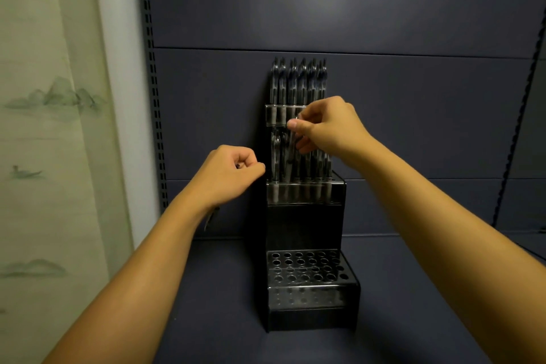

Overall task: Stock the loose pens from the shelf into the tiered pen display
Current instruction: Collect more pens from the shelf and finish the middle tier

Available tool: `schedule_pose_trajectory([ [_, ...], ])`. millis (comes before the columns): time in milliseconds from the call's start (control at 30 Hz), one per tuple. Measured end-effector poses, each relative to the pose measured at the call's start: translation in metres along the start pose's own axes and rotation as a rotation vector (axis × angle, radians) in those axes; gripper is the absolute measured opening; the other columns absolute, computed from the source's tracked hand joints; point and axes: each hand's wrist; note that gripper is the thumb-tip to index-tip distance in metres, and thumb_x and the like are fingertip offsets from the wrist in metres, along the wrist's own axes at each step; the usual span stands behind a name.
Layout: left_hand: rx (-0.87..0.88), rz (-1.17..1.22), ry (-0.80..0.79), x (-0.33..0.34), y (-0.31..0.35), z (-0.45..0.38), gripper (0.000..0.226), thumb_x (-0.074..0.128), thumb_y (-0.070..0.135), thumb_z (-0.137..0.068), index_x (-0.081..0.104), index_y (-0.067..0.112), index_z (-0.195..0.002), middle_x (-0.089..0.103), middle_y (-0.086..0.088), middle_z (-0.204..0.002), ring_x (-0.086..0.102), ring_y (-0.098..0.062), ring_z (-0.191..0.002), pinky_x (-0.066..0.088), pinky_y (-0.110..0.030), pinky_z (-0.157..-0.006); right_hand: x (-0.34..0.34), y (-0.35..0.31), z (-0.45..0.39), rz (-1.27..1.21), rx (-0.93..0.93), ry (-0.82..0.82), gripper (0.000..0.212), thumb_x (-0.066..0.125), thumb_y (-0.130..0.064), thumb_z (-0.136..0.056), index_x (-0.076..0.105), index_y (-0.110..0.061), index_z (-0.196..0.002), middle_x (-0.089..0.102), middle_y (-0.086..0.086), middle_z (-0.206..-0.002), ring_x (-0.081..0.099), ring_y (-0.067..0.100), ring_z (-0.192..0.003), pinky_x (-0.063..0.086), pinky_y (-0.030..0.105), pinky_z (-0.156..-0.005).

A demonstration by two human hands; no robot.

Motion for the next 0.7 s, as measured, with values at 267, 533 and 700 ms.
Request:
schedule_pose_trajectory([
  [267, 0.002, 0.068, 0.021, 0.001, 0.001, 0.005, 0.036, 0.066, 0.018, -0.093, 0.051, 0.015, -0.06, 0.037, 0.012, -0.046, 0.031, -0.005, -0.045, 0.033, -0.028, -0.057, 0.013, -0.003, 0.004, 0.206, 0.097, -0.199, 0.024, 0.07, -0.024, -0.095, 0.072, 0.0, -0.091, 0.075, 0.008, -0.074, 0.075, 0.017, -0.062, 0.064, 0.029, -0.063],
  [533, -0.089, 0.266, 0.011, -0.002, 0.005, 0.0, 0.042, 0.063, 0.016, -0.096, 0.046, 0.02, -0.057, 0.033, 0.004, -0.052, 0.028, -0.01, -0.046, 0.028, -0.022, -0.045, 0.011, -0.003, 0.017, 0.455, -0.01, -0.041, 0.036, 0.078, -0.043, -0.086, 0.074, -0.009, -0.074, 0.07, 0.005, -0.061, 0.07, 0.015, -0.063, 0.062, 0.038, -0.081],
  [700, -0.142, 0.435, 0.058, 0.002, 0.015, -0.001, 0.041, 0.058, 0.016, -0.099, 0.04, 0.02, -0.062, 0.03, 0.003, -0.05, 0.022, -0.013, -0.044, 0.019, -0.026, -0.046, 0.025, -0.019, 0.048, 0.22, -0.107, -0.095, 0.018, 0.083, -0.031, -0.084, 0.073, -0.017, -0.076, 0.07, -0.001, -0.06, 0.068, 0.012, -0.055, 0.058, 0.022, -0.069],
])
Point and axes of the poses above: each hand's wrist, its own z-axis away from the middle knuckle, its own x-axis out of the palm, y = z × x
